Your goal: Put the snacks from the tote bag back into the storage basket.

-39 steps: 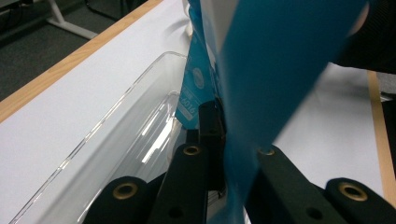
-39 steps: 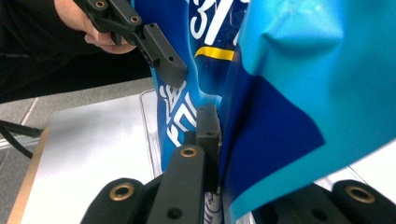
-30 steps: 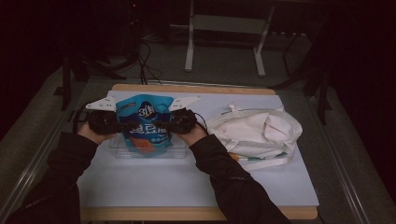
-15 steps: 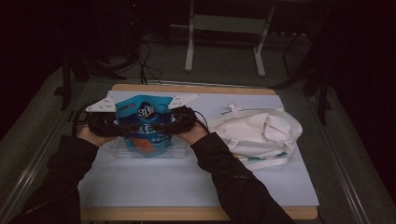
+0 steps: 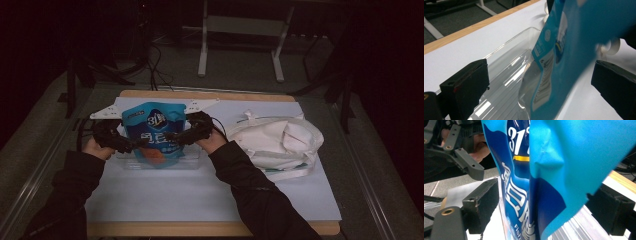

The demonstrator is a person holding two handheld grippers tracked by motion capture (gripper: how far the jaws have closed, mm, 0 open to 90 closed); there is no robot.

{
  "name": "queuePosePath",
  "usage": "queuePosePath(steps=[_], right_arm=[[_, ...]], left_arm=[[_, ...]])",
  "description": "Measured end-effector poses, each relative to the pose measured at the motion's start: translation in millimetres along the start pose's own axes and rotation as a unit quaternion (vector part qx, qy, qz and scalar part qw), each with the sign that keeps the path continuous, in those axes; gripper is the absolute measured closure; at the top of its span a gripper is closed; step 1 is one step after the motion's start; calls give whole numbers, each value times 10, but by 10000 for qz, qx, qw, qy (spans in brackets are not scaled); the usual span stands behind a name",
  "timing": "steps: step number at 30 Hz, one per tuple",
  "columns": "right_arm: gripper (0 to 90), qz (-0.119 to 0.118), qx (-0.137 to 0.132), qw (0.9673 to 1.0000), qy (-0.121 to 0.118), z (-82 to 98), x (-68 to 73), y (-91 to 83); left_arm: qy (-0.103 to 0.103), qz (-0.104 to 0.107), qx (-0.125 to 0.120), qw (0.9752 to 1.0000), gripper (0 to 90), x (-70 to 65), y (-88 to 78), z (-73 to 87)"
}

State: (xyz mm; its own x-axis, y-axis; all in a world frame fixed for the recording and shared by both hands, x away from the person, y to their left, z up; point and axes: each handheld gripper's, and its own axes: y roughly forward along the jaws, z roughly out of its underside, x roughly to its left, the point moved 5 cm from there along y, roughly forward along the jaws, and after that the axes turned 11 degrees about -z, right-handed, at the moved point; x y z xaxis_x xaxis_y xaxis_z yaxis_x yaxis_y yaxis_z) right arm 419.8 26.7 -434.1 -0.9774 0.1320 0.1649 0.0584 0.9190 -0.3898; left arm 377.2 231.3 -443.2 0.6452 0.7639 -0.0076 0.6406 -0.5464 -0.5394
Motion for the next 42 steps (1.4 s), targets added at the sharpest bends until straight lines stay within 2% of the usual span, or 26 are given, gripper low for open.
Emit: queuePosePath(steps=[2,3,4,11,15,18,22,25,31,37,42], right_arm=[[142,6,17,10000,-37,-1,1,-7],[142,35,32,10000,-58,-1,1,-10],[142,15,18,10000,-60,-1,7,-15],[146,122,49,9998,-151,27,-1,-59],[146,131,56,9999,-97,80,-15,-102],[146,157,79,9998,-100,107,-7,-126],[148,313,77,9995,-57,160,6,-201],[149,340,83,9994,8,205,19,-257],[149,312,110,9994,35,314,69,-355],[151,312,112,9994,40,422,168,-496],[151,303,138,9994,19,497,251,-609]], left_arm=[[61,-63,34,10000,11,-13,-2,29],[99,-188,64,9998,11,-11,-4,52],[97,-213,69,9997,11,-14,-12,70],[-43,-467,32,9989,12,-5,-112,198],[-143,-421,-34,9990,12,-46,-177,255],[-141,-515,-6,9986,12,-70,-212,299],[-242,-560,-42,9981,12,-114,-251,364],[-191,-665,-8,9976,11,-166,-273,430],[-345,-625,-112,9974,12,-246,-322,519],[-270,-520,-138,9982,11,-415,-340,630],[-367,-509,-199,9978,11,-560,-372,698]])
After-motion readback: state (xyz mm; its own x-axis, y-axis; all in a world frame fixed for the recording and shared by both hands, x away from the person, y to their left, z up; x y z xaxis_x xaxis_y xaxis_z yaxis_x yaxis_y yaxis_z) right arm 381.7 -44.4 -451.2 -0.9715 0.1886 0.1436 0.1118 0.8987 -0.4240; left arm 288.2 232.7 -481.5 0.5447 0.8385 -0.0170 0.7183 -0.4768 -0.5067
